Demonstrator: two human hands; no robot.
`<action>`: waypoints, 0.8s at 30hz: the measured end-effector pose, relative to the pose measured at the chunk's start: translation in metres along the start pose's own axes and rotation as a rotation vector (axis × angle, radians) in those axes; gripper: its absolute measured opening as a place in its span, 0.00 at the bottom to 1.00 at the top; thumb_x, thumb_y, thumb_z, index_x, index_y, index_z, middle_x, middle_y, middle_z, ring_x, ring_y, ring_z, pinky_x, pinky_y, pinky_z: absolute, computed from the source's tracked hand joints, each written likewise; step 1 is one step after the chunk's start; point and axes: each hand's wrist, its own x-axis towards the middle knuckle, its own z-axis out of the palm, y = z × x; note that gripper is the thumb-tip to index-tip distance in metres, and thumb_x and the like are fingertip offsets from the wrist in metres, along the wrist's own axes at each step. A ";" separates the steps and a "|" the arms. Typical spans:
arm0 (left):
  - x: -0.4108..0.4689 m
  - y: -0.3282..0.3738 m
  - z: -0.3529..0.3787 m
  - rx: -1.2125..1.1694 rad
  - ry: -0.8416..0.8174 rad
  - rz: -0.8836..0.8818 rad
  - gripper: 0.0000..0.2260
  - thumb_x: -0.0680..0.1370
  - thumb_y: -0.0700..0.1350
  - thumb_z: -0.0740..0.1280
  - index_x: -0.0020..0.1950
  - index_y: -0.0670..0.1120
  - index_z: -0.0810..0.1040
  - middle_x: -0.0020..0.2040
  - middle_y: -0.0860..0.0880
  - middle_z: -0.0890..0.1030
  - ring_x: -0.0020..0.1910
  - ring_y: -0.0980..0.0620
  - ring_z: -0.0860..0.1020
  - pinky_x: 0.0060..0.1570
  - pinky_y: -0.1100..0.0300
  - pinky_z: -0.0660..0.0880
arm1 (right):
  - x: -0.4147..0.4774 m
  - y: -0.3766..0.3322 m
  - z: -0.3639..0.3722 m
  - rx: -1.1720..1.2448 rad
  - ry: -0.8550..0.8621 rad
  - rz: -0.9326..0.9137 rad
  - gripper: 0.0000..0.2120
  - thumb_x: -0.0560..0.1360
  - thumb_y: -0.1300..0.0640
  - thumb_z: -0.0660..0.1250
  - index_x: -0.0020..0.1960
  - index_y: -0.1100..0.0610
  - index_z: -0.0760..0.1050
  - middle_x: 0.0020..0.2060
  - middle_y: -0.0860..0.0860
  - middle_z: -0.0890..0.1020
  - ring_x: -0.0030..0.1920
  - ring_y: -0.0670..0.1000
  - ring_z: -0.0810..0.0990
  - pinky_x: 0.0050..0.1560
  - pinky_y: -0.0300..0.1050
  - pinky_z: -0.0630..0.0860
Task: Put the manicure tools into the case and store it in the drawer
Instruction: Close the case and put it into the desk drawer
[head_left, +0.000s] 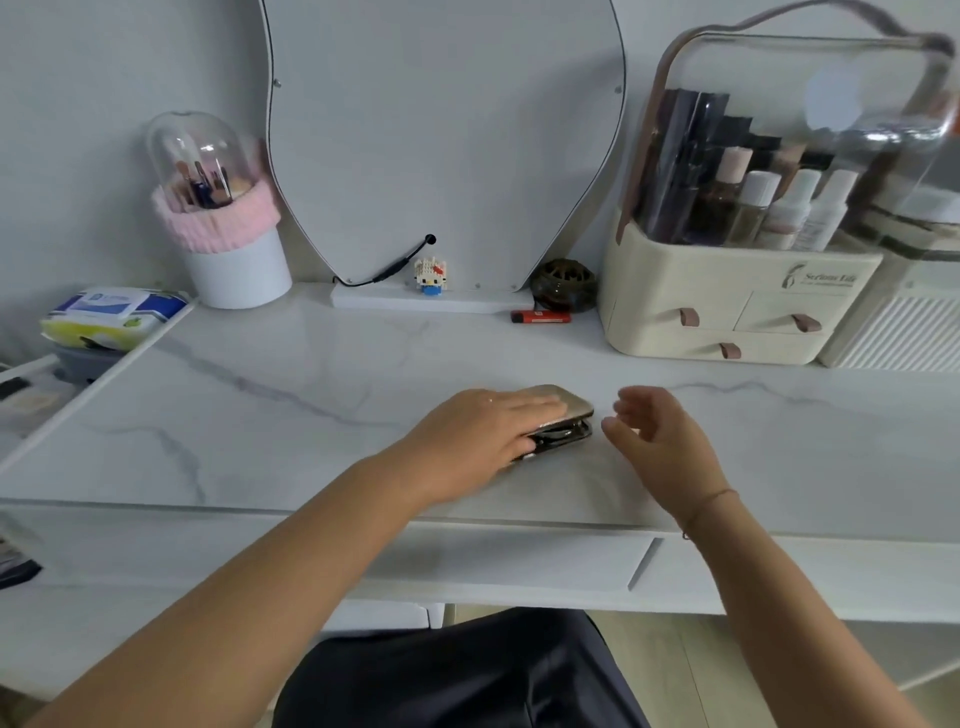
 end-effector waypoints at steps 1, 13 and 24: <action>-0.003 -0.004 0.007 0.042 -0.011 0.025 0.21 0.81 0.47 0.57 0.74 0.56 0.60 0.74 0.57 0.62 0.72 0.55 0.62 0.70 0.55 0.59 | -0.001 0.001 0.001 0.016 -0.042 -0.029 0.20 0.73 0.58 0.68 0.64 0.56 0.70 0.55 0.49 0.77 0.56 0.47 0.76 0.60 0.42 0.70; -0.029 -0.039 0.016 0.084 -0.029 -0.061 0.28 0.74 0.64 0.44 0.74 0.60 0.54 0.76 0.59 0.57 0.75 0.56 0.53 0.71 0.56 0.43 | 0.006 -0.002 0.026 -0.191 -0.369 -0.306 0.28 0.70 0.46 0.70 0.68 0.48 0.69 0.70 0.46 0.66 0.68 0.43 0.65 0.66 0.35 0.61; -0.028 -0.040 0.016 0.047 -0.068 -0.077 0.26 0.75 0.62 0.39 0.74 0.62 0.50 0.76 0.61 0.51 0.76 0.59 0.46 0.72 0.58 0.40 | 0.013 -0.002 0.024 -0.189 -0.400 -0.312 0.26 0.70 0.48 0.71 0.67 0.45 0.69 0.71 0.46 0.66 0.68 0.43 0.66 0.66 0.35 0.61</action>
